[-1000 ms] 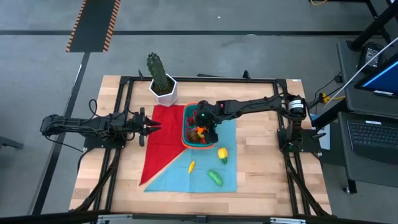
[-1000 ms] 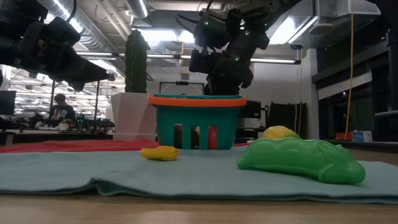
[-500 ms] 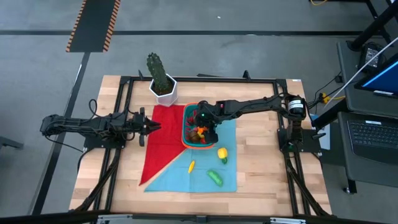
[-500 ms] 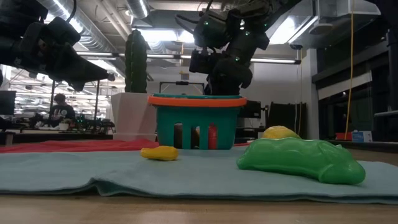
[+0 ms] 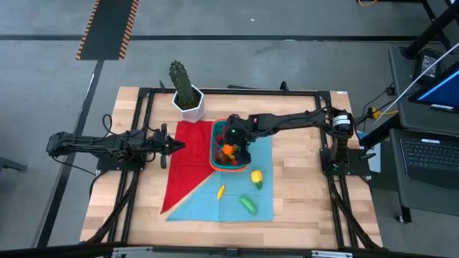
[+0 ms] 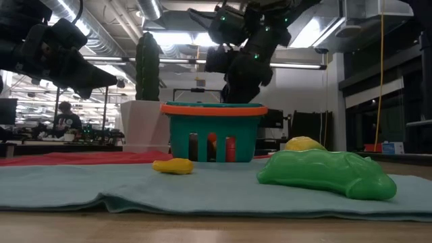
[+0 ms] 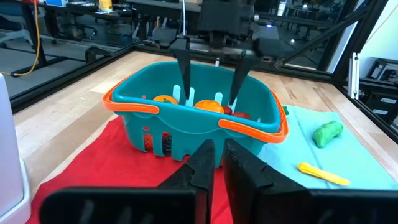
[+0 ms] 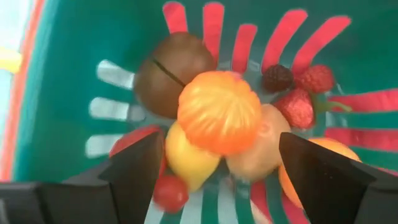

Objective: Pick and placing Produce into tupperware
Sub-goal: Put the pineapple into the basket

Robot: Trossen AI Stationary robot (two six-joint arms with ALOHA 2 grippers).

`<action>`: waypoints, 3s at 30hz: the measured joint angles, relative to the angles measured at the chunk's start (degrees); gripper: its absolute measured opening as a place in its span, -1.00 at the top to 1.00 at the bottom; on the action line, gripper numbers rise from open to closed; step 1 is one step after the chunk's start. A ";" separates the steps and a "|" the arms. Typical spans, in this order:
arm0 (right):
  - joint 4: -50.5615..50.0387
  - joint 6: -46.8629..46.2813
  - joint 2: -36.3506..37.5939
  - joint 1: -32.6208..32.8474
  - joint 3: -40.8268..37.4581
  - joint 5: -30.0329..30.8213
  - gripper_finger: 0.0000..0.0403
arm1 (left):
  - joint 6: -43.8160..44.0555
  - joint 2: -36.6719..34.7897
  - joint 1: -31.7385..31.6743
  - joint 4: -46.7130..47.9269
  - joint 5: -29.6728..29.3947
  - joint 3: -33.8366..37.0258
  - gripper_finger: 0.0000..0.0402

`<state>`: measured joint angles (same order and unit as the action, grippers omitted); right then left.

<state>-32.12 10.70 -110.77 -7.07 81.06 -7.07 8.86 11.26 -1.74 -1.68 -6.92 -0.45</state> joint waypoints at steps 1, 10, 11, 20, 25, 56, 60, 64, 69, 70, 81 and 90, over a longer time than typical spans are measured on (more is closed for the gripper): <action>-1.30 0.02 0.47 0.00 0.35 0.00 -0.60 | 0.00 -0.01 0.01 0.00 0.02 -0.01 0.88; -14.03 -4.52 10.14 0.32 -0.01 -0.09 -0.61 | 0.00 0.00 0.02 0.10 0.66 0.00 0.95; -15.09 -5.13 11.22 0.69 -0.01 -0.07 -0.61 | 0.00 -0.01 0.02 0.11 0.66 0.00 0.96; -10.88 -13.93 23.43 6.22 -11.21 6.40 -0.61 | 0.00 0.00 0.01 0.11 0.65 -0.01 0.98; -7.40 -24.43 29.95 10.48 -20.61 10.05 -0.61 | 0.00 0.00 0.00 0.11 0.64 -0.02 0.91; 0.26 -55.69 25.63 37.59 -25.91 28.52 -0.61 | 3.02 0.00 0.07 0.11 0.63 -0.02 0.58; 2.07 -60.25 22.51 38.22 -25.87 28.66 -0.61 | 2.98 -0.01 0.07 0.11 0.63 0.00 0.56; 2.25 -67.39 20.42 38.86 -25.89 28.86 -0.61 | 2.77 0.00 0.07 0.11 0.64 -0.01 0.53; 3.58 -74.32 18.58 40.41 -25.89 34.30 -0.61 | 2.67 0.00 0.07 0.11 0.66 -0.02 0.52; 3.67 -75.28 18.25 40.57 -25.89 34.79 -0.61 | 2.62 0.00 0.07 0.11 0.63 0.00 0.52; 5.81 -77.96 15.11 39.06 -25.89 38.53 -0.61 | 2.58 -0.01 0.04 0.11 0.63 -0.01 0.52; 6.06 -78.02 15.11 38.95 -25.89 36.78 -0.61 | 2.58 0.00 0.04 0.10 0.63 -0.01 0.52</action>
<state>-26.06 -67.32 -95.66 31.88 55.18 29.70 11.44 11.27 -1.69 -1.57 -6.28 -0.46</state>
